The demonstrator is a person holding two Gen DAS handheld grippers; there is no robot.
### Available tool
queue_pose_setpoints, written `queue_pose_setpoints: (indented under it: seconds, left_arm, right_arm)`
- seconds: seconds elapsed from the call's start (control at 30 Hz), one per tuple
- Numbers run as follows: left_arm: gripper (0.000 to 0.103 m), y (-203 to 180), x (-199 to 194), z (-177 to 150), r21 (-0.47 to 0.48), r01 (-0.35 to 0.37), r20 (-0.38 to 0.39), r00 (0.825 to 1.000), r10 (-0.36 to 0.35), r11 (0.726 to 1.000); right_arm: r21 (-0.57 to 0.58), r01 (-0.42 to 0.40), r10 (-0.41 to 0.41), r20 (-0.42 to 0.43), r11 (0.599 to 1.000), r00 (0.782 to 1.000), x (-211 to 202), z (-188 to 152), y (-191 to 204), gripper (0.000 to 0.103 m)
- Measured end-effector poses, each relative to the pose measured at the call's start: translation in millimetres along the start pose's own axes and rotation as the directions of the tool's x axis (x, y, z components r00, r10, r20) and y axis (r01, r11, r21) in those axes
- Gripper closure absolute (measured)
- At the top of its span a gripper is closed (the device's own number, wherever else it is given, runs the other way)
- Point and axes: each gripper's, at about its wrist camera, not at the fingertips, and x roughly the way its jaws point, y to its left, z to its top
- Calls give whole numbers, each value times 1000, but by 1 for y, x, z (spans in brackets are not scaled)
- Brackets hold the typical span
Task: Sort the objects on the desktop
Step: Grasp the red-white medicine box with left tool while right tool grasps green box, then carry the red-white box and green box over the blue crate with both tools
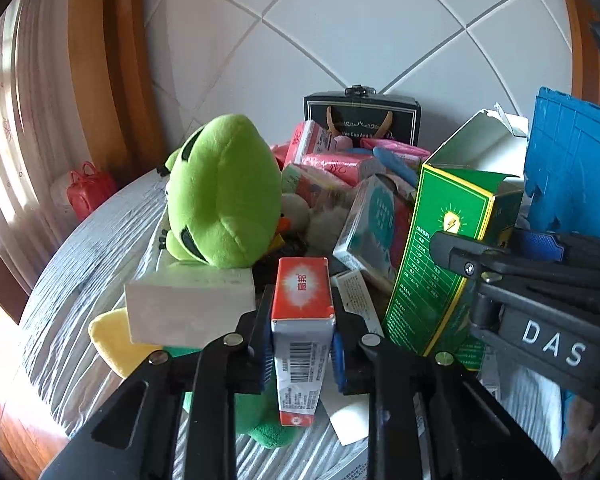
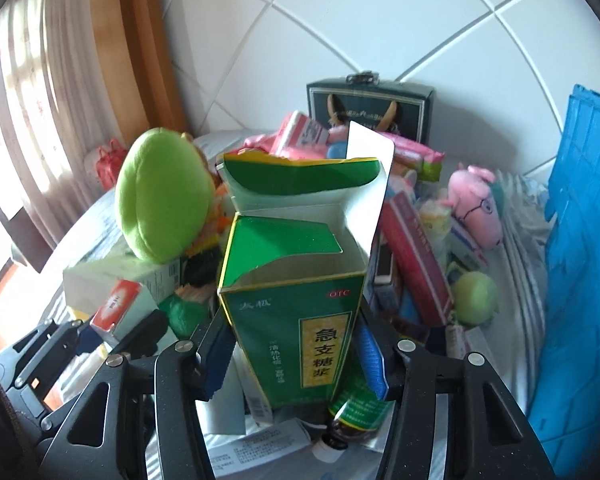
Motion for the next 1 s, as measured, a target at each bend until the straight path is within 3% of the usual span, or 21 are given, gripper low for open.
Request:
queue_pose_setpoints:
  seconds: [0.27,0.53,0.83,1.0]
  left_arm:
    - [80,0,-22,32,0,30,92,995,-30,1000]
    - [81,-11,-48,79,24,52,208,977,-55,998]
    - [81,-41,-83,137,85,116,303,943,-136,990]
    - [81,-73,-106,164,135,183,339,915,-219,974]
  right_arm:
    - [33,29,-32,99,999,995,-39,38,-7,50]
    - [47,81,-88,174,996,981,-72,72,-12,50]
    - [96,158,-178,261,983,949,-130,113,-27,50]
    - [151,241,-277,303,959,912,-175,130,-45,50]
